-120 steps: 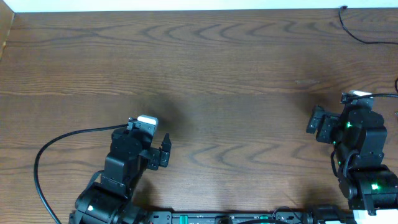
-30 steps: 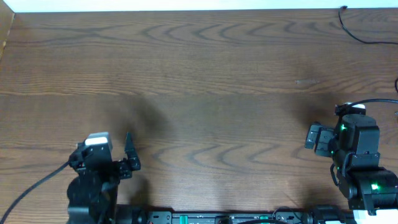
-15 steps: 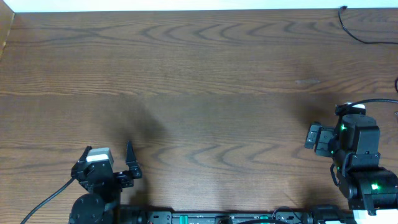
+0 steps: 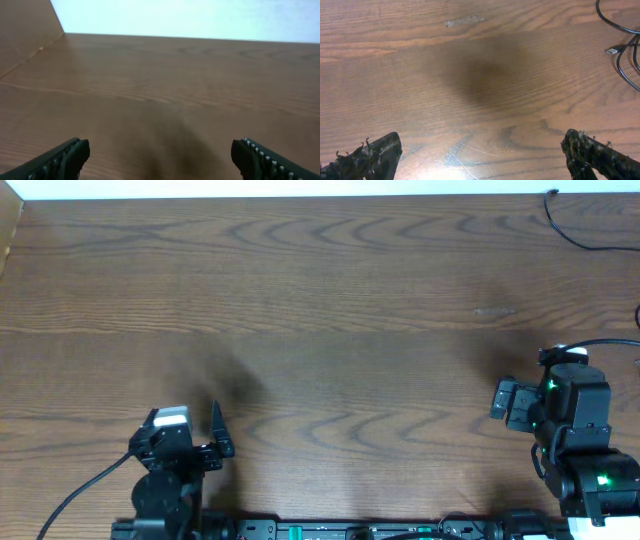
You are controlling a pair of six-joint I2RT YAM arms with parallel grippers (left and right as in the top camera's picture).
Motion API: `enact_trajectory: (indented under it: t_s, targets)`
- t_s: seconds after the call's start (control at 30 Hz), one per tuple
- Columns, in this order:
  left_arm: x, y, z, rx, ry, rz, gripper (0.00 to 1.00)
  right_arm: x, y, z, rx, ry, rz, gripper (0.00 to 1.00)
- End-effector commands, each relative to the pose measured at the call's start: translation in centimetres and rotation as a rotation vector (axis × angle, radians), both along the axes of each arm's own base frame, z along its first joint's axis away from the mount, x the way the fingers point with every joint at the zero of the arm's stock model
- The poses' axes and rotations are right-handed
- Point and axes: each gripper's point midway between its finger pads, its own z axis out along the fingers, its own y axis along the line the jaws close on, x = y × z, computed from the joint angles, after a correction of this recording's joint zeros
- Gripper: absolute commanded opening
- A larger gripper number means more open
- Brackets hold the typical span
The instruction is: Untangle cables
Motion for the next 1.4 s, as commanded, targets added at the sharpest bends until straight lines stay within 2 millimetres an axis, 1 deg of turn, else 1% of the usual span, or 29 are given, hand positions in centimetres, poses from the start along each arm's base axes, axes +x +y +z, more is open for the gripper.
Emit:
enact_trajectory:
  t_s: [0.0, 0.13, 0.2, 0.27, 0.37, 0.53, 0.8, 0.93, 1.03, 1.1, 1.23, 1.37]
  targets:
    - [0.4, 0.1, -1.5, 0.013, 0.019, 0.002, 0.96, -0.1, -0.1, -0.1, 0.004, 0.001, -0.013, 0.99]
    - [1.2, 0.1, -3.2, 0.014, 0.031, 0.001, 0.96, -0.1, -0.1, -0.1, 0.004, 0.001, -0.013, 0.99]
    - [1.7, 0.0, -3.6, 0.013, 0.017, 0.001, 0.96, -0.1, -0.1, -0.1, 0.004, 0.001, -0.013, 0.99]
    - [2.2, 0.0, -3.6, 0.012, -0.013, 0.002, 0.96, -0.1, -0.1, -0.1, 0.004, 0.001, -0.012, 0.99]
    - [3.3, 0.0, -3.0, 0.009, -0.092, 0.002, 0.96, -0.1, -0.1, -0.1, 0.004, 0.001, -0.012, 0.99]
    - [4.1, 0.0, -2.8, 0.007, -0.161, 0.003, 0.96, -0.1, -0.1, -0.1, 0.004, 0.001, -0.012, 0.99]
    - [4.8, -0.1, -3.1, 0.004, -0.224, 0.004, 0.96, -0.1, -0.1, -0.1, 0.004, 0.001, -0.013, 0.99]
    - [4.8, -0.1, -3.0, 0.004, -0.227, 0.0, 0.96, -0.1, -0.1, -0.1, 0.004, 0.001, -0.013, 0.99]
    - [4.8, -0.1, -3.4, 0.004, -0.214, 0.0, 0.96, -0.1, -0.1, -0.1, 0.004, 0.001, -0.012, 0.99]
    - [4.6, -0.2, -4.7, 0.005, -0.158, -0.005, 0.96, -0.1, -0.1, -0.1, 0.004, 0.001, -0.012, 0.99]
    - [4.6, -0.2, -4.8, 0.005, -0.155, -0.007, 0.96, -0.1, -0.1, -0.1, 0.004, 0.001, -0.012, 0.99]
    - [4.6, 0.3, -4.8, 0.007, -0.155, 0.014, 0.96, -0.1, -0.1, -0.1, 0.004, 0.001, -0.013, 0.99]
